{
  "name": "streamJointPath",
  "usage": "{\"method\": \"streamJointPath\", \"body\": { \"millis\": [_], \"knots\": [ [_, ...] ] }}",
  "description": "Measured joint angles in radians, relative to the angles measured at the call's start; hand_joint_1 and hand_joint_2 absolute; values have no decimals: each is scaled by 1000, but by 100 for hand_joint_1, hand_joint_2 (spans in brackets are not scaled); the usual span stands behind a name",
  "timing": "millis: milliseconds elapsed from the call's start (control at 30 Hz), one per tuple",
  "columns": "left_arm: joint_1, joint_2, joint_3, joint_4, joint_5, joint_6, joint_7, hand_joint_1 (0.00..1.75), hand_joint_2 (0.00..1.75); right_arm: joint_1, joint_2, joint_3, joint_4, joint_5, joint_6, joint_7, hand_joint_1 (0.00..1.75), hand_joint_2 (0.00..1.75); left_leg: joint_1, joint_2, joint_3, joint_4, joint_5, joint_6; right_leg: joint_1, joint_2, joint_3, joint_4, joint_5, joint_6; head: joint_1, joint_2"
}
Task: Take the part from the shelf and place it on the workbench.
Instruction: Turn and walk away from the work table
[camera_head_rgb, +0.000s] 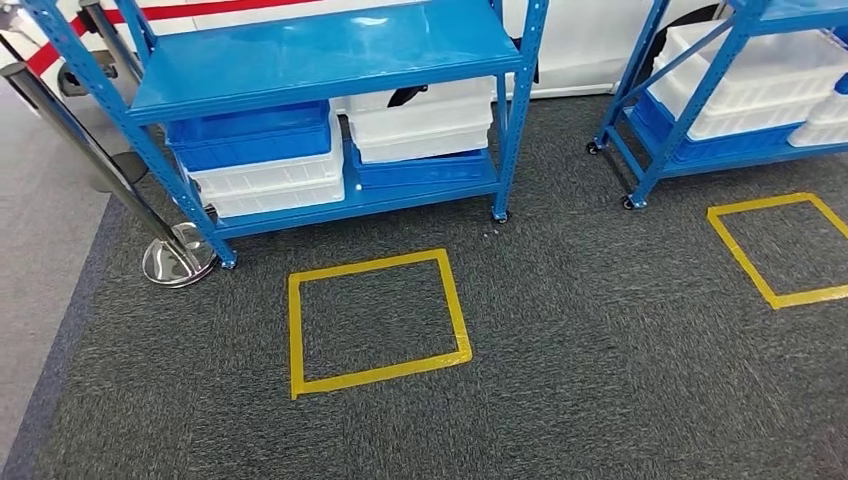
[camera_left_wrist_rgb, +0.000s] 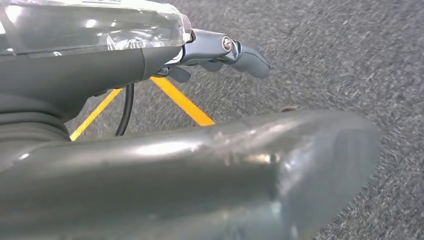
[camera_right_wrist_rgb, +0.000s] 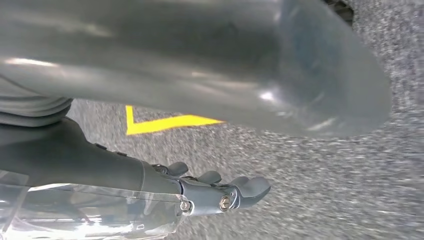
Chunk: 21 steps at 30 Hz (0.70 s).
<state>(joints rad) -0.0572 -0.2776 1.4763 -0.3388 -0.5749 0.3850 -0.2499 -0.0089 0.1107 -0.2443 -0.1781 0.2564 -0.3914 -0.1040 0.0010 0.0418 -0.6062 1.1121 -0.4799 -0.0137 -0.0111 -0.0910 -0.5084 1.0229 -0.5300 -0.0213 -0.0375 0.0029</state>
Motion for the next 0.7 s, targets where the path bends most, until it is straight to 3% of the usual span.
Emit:
{"method": "streamJointPath", "body": {
  "millis": [67,133,167,233,300,333,367,400,467,533,600,700],
  "knots": [
    [-1,0,1,0,2,1,1,0,0,0,2,-2,0,-4,-1,-3,0,0,-10,31,39,-79,21,15,4,-18,8,-1,-8,9,1,0],
    [0,0,2,0,8,2,1,0,0,-5,3,-6,0,-12,-2,-6,0,0,-13,18,39,-87,20,25,5,-35,14,-6,-10,19,1,0],
    [0,-1,3,0,10,2,1,0,0,-8,4,-7,0,-15,-3,-6,0,0,-11,10,41,-93,24,30,4,-29,18,-5,-13,24,1,0],
    [0,-3,4,0,13,1,1,0,0,-10,4,-9,-1,-18,-3,-3,0,0,-4,-5,48,-108,31,41,1,22,2,37,-43,33,5,0],
    [-1,-4,5,0,15,-5,2,0,0,-7,4,-14,-1,-19,-2,0,0,0,0,-17,51,-114,31,49,-2,77,-59,153,-101,37,9,0],
    [-1,-4,5,0,17,-10,2,0,0,-6,4,-16,-1,-19,-1,1,0,0,-1,-25,51,-114,26,52,-2,85,-97,217,-121,38,10,0],
    [-1,-4,5,0,19,-19,2,0,0,-4,4,-19,0,-19,0,2,0,0,-1,-33,54,-113,19,53,-3,88,-127,260,-123,40,10,0],
    [-1,-4,5,0,21,-28,2,0,0,-2,4,-20,0,-18,0,3,0,0,-1,-42,58,-113,11,54,-4,88,-142,268,-102,42,11,0],
    [-1,-5,5,0,26,-45,2,0,0,3,4,-21,0,-17,2,4,0,0,0,-55,74,-109,-3,49,-7,89,-117,180,-15,45,12,0],
    [-1,-4,5,0,29,-49,0,0,0,6,4,-22,0,-15,3,4,0,0,-2,-62,89,-100,-23,36,-8,93,-70,66,33,41,17,0],
    [-1,-4,5,0,30,-49,-1,0,0,5,4,-22,0,-15,5,4,0,0,-6,-64,96,-95,-41,23,-5,96,-51,25,23,31,20,0],
    [-2,-3,5,0,30,-47,-2,0,0,4,6,-22,-1,-14,8,3,0,0,-4,-61,107,-86,-58,8,-7,94,-31,16,9,10,18,0]
  ]
}}
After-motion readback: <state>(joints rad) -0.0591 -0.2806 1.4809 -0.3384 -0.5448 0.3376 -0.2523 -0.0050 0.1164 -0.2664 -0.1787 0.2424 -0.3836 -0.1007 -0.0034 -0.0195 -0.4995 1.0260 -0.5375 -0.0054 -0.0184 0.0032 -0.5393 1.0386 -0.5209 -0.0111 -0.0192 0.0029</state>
